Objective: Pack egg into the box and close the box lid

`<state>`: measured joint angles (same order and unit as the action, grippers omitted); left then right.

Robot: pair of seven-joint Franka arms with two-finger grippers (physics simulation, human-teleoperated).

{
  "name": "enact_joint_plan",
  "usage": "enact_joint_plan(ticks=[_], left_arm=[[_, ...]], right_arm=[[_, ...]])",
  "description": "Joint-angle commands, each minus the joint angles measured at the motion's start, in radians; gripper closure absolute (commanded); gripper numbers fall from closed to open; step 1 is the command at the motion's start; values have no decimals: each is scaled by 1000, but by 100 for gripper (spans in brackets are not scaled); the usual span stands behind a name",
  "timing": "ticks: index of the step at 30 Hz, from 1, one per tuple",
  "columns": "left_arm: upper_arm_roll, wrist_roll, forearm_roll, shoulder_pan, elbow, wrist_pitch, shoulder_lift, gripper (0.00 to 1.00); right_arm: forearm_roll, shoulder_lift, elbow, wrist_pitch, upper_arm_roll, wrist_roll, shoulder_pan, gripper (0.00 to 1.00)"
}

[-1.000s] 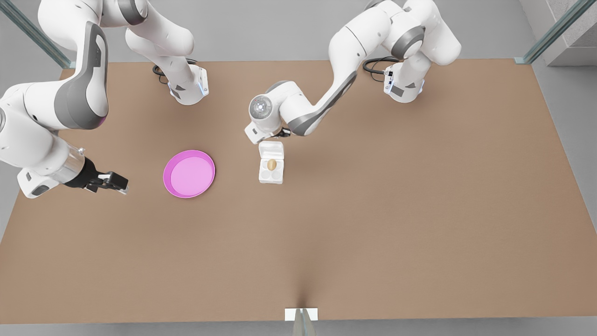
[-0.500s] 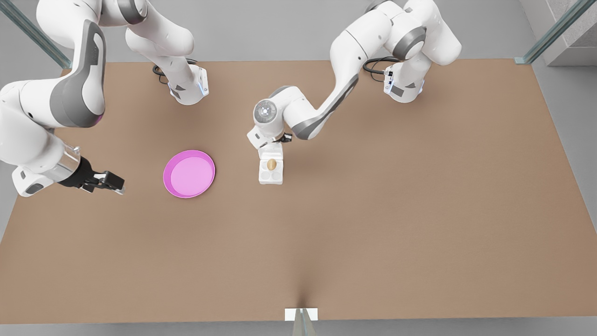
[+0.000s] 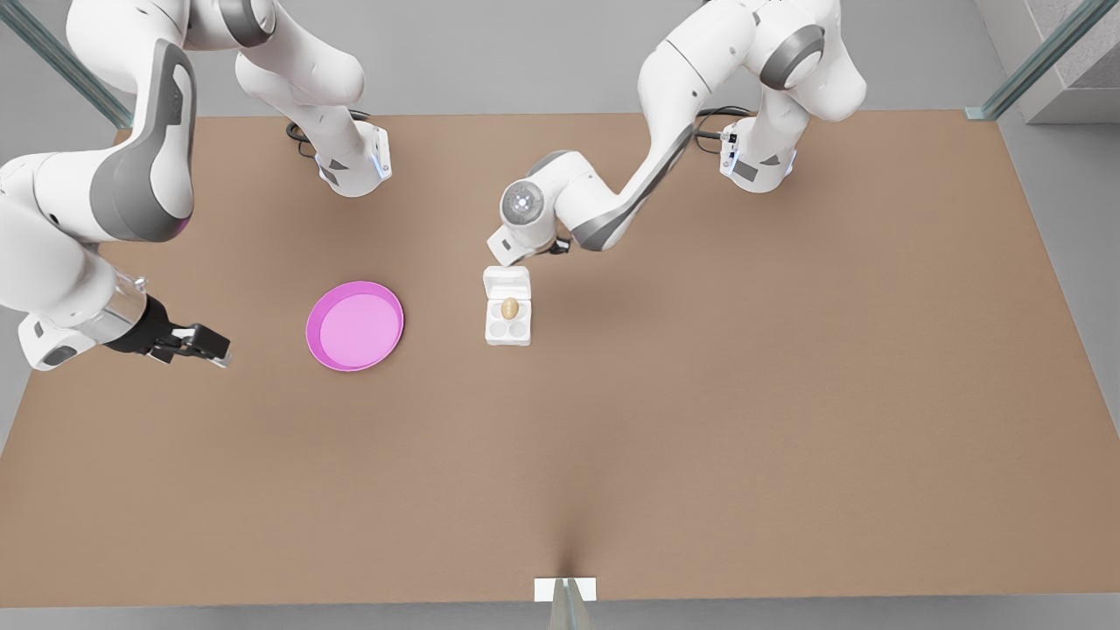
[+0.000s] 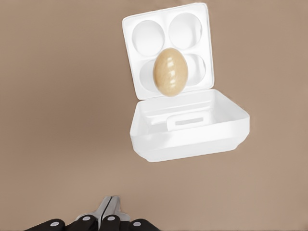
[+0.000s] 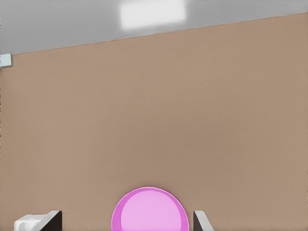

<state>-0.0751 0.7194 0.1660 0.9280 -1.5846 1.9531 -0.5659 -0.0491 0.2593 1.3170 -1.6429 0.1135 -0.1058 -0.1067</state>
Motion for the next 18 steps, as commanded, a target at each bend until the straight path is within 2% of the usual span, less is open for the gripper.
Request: enact_joint_plan(ticks=[1,14,18], left_arm=[[0,0,1,0,0,6,-2,79],[-2,8,59,-5,20,173,-39,79],[2,8,95,-18,78,240,-124,79]], right_arm=[[0,0,-1,0,0,0,-1,0],[1,-2,-1,0,-2,-2,-10,0],[1,-3,1,2,-2,-2,-10,0]])
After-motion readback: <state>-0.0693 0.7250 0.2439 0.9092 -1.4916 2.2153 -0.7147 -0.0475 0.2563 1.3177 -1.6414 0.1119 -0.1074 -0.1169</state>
